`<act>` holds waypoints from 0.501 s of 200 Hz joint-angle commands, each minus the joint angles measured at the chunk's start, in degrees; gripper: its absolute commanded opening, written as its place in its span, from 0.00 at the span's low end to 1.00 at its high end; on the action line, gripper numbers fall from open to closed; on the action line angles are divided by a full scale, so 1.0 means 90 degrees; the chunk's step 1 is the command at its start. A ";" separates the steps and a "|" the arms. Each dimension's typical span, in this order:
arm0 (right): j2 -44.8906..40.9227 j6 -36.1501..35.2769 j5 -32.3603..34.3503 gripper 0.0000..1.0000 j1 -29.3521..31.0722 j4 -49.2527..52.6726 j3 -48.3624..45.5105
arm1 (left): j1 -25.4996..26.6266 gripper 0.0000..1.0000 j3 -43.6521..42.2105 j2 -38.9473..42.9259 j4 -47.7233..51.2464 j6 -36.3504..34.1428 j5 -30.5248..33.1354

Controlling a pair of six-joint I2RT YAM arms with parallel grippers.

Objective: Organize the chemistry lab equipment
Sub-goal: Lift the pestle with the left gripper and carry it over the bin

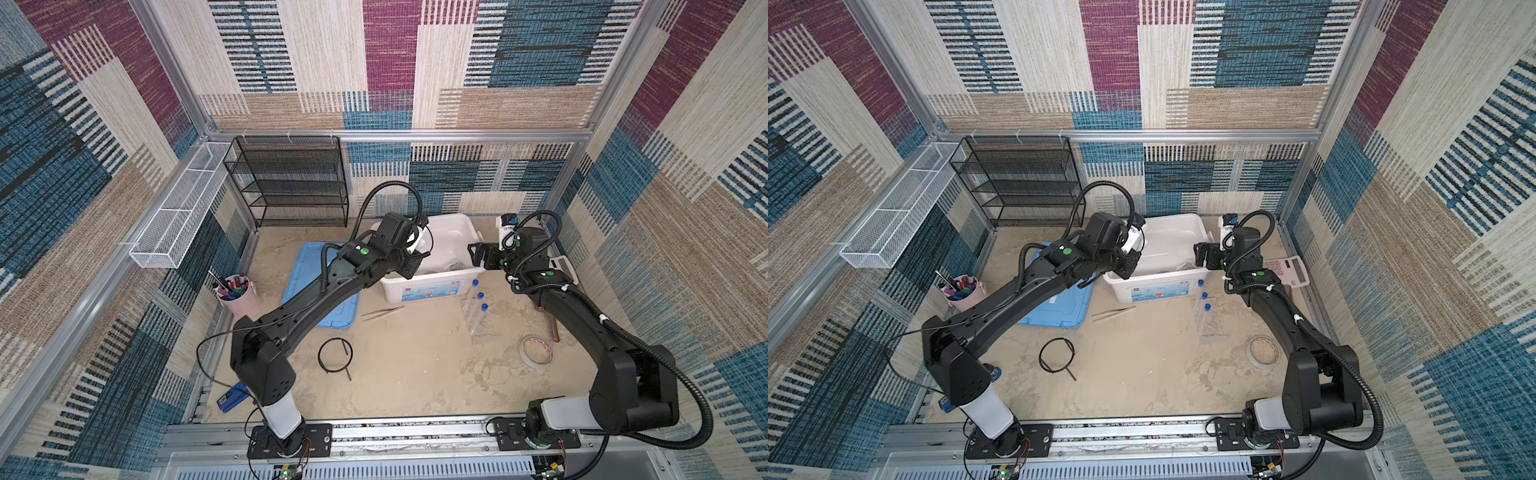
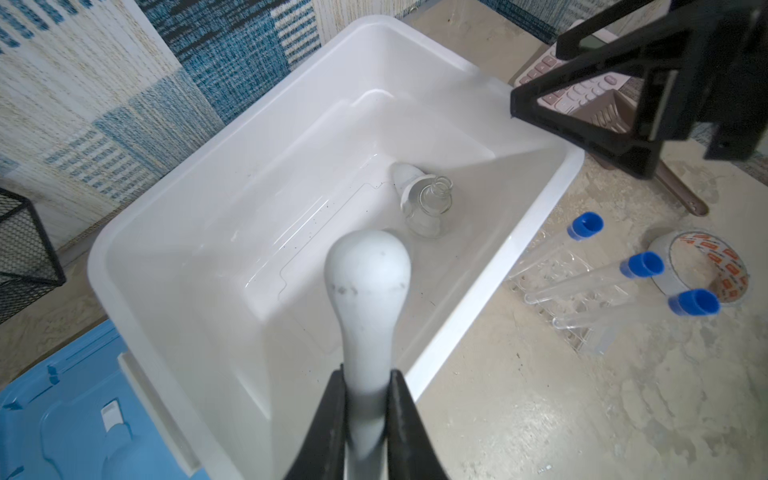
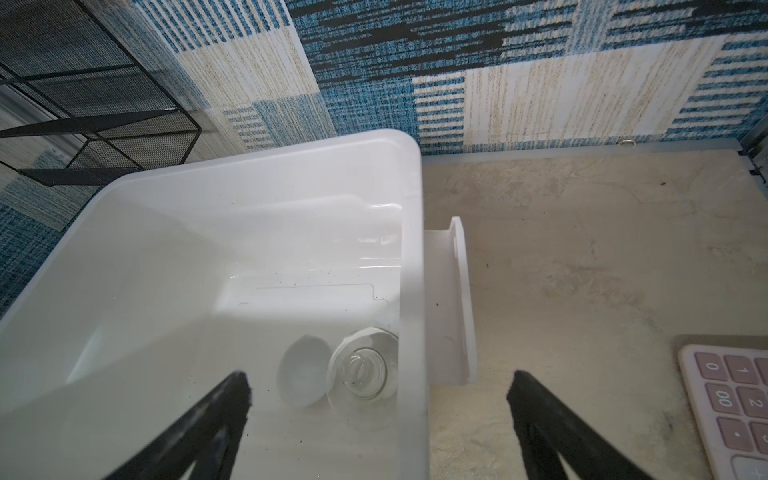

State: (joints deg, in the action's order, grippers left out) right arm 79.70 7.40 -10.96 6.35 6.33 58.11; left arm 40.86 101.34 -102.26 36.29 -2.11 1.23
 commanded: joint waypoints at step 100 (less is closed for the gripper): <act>-0.0084 -0.0109 0.0129 1.00 -0.0002 -0.0049 0.0029 | -0.0453 0.09 0.2918 -0.3197 0.1348 0.0389 -0.1527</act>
State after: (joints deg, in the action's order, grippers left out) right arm 79.24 7.16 -10.33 6.35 6.79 58.11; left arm 37.36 126.56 -129.38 47.20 -0.16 -9.26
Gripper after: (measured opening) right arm 0.993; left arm 0.175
